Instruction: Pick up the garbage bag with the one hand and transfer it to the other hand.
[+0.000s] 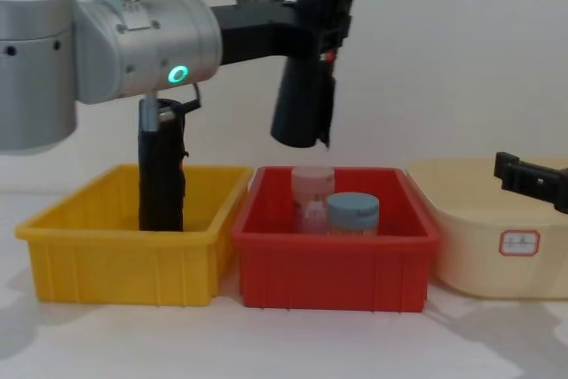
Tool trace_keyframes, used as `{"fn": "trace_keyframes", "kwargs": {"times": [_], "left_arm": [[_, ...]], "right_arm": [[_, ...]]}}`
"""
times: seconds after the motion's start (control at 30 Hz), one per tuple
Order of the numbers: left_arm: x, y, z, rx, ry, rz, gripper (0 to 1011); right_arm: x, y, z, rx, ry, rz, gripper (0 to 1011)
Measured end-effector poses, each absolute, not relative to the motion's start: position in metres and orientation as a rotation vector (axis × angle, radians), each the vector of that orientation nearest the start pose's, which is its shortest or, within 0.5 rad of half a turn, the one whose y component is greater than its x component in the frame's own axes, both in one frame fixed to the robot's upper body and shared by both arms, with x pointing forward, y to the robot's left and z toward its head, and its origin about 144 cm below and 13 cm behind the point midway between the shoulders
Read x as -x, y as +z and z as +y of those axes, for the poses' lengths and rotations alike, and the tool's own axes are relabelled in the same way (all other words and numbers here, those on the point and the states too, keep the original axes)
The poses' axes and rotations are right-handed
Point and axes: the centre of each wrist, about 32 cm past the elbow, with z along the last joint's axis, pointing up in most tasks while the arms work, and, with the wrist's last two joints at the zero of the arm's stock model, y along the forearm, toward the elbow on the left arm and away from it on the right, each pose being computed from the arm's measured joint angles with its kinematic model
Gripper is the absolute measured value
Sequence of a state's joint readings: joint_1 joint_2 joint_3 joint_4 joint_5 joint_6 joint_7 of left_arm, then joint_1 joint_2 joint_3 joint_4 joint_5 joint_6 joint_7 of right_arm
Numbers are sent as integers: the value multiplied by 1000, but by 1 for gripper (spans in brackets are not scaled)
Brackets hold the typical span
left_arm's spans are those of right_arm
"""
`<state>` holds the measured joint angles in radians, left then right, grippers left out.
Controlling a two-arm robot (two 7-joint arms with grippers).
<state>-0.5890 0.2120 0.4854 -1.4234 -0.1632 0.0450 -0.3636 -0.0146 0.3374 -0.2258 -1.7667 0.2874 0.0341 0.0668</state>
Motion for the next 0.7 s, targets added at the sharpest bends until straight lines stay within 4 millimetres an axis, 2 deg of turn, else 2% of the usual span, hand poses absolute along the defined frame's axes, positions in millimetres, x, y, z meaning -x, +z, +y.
{"fn": "trace_keyframes", "kwargs": {"times": [0.7], "left_arm": [[-605, 1274, 125, 101, 646, -307, 435]], "right_arm": [[-443, 1189, -237, -26, -1229, -75, 1001]]}}
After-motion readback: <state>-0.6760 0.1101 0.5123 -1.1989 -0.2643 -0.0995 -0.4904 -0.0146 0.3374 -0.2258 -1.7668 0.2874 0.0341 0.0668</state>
